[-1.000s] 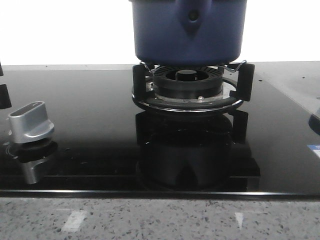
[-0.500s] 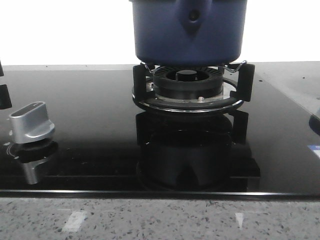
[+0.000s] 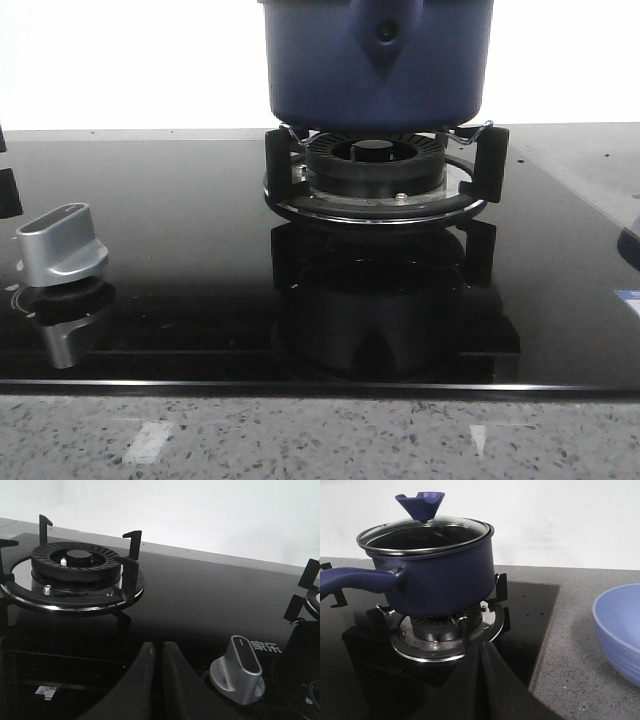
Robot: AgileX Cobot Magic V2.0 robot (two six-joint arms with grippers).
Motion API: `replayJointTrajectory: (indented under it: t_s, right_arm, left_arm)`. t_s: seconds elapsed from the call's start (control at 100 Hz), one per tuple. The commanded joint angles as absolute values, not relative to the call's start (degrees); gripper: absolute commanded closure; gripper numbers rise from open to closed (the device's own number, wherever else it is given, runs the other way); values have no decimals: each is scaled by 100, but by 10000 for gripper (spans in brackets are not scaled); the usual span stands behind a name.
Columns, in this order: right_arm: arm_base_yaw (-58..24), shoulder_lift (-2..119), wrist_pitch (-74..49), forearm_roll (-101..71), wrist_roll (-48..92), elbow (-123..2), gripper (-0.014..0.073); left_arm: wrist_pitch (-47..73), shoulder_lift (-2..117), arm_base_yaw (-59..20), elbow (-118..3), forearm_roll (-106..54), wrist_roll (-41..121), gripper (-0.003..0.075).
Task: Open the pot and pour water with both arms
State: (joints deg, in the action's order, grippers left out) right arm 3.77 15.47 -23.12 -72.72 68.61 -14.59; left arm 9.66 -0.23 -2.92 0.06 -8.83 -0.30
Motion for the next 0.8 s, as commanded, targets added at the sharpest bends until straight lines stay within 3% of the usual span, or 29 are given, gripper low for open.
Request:
replayJointTrajectory:
  t_s: [0.0, 0.42, 0.79]
  right_arm:
    - [377, 1584, -2176, -7458, 6915, -1609, 645]
    - [377, 1584, -2176, -7458, 6928, -1609, 645]
    - [388, 1584, -555, -7458, 6928, -1609, 645]
  left_arm:
    - [562, -181, -309, 194, -918, -90, 741]
    - [562, -181, -309, 194, -918, -90, 741]
    - [562, -181, -309, 194, -918, -90, 741]
